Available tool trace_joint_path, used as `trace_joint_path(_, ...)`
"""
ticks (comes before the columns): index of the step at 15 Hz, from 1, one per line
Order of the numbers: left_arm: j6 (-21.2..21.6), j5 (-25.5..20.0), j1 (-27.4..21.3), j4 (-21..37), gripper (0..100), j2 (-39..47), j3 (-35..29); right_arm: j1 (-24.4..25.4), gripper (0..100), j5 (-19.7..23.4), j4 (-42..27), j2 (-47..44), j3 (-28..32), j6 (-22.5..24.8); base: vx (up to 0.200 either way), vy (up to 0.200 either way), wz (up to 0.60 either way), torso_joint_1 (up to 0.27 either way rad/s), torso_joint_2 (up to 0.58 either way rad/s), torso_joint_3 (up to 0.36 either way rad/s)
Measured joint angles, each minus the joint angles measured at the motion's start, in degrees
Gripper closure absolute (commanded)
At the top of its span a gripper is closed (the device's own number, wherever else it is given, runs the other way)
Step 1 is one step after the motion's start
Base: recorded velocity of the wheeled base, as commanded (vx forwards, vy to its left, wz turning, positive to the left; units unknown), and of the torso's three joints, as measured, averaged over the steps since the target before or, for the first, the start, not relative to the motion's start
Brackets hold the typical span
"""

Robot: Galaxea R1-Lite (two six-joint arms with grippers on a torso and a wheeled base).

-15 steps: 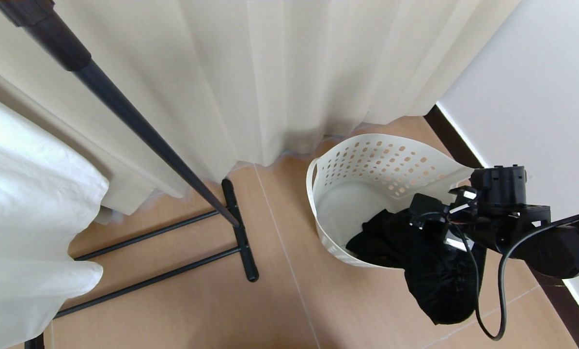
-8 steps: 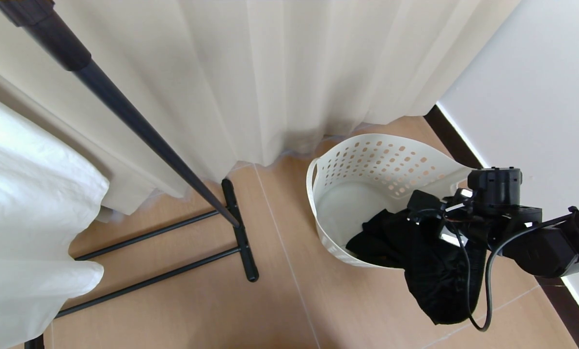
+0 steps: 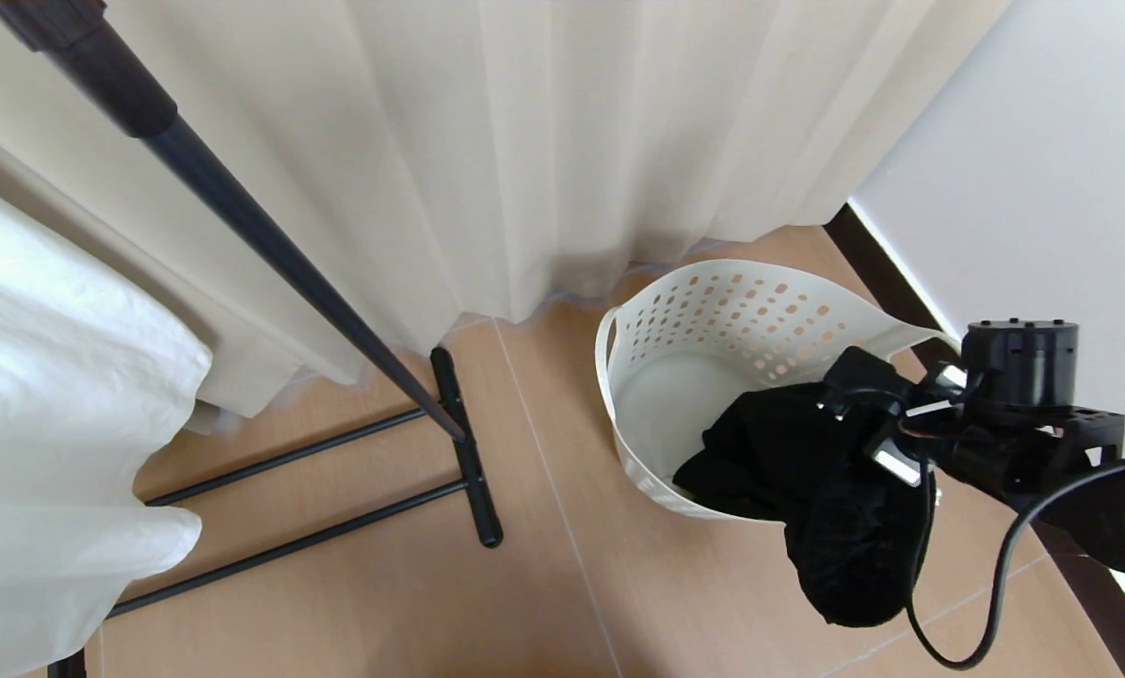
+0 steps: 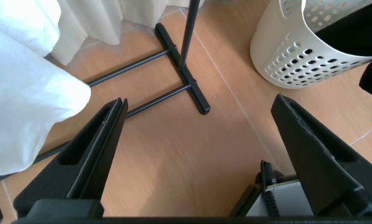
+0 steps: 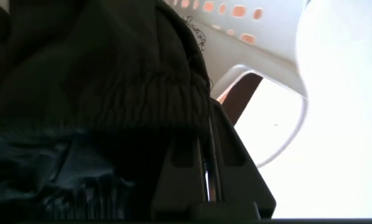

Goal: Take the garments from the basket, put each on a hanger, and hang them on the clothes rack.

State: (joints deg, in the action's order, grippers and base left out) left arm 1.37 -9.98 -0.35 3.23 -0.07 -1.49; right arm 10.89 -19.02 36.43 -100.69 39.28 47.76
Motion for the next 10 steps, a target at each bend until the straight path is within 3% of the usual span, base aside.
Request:
trace_joint_path(6,0.0,-0.02,0.0,0.0,0,0.0,0.0,6.28,100,-0.06,-2.79,18.77,-5.63,-11.23,0.0,0.0,0.0,0.0,0.0,0.0)
trace_joint_path(10,0.11,-0.02,-0.02,0.02,0,0.0,0.0,15.68,100,-0.06,-3.94,31.4,-4.66,-23.43,0.0,0.0,0.0,0.0,0.0,0.0)
